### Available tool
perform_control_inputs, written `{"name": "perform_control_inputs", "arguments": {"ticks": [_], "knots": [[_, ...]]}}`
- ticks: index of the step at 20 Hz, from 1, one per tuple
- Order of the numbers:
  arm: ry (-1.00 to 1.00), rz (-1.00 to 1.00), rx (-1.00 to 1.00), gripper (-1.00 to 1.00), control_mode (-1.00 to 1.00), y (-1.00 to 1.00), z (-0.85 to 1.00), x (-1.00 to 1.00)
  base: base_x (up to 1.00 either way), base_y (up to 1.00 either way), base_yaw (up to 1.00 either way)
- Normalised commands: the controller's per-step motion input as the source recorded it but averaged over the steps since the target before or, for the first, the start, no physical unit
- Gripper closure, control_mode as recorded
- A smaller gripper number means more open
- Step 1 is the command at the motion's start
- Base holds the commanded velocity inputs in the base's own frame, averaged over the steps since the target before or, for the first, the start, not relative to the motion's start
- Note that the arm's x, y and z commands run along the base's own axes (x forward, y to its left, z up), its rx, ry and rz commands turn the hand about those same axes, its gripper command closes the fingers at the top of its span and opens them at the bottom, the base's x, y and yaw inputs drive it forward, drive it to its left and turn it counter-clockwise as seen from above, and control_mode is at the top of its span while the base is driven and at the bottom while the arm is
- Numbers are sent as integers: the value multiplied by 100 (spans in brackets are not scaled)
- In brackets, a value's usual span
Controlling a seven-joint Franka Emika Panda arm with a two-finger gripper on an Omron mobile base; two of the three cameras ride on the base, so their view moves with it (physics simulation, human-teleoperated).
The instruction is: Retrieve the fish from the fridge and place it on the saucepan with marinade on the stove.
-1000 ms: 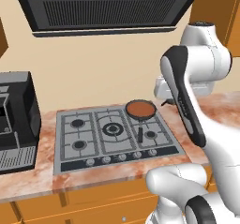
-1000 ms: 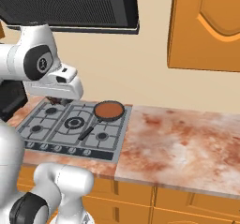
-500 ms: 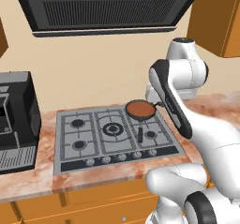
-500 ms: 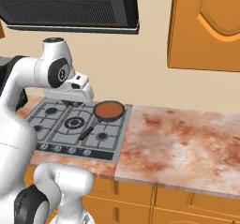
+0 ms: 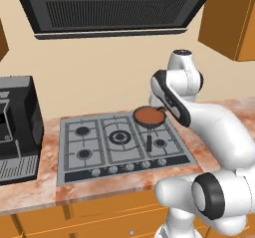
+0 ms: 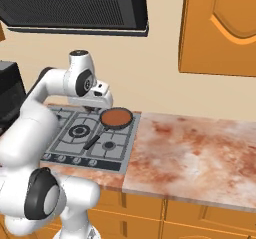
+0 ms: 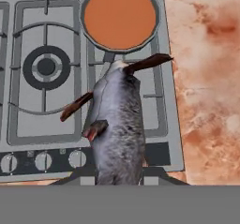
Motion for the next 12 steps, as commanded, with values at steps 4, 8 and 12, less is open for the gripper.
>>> {"name": "perform_control_inputs", "arguments": {"ticks": [4, 8, 12], "knots": [[2, 0, 0, 100, -100, 0, -47, 96, 0, 0, 0], [8, 0, 1, 100, -100, 0, -33, 88, 0, 0, 0], [24, 0, 6, 100, -100, 0, -12, 72, 0, 0, 0]]}}
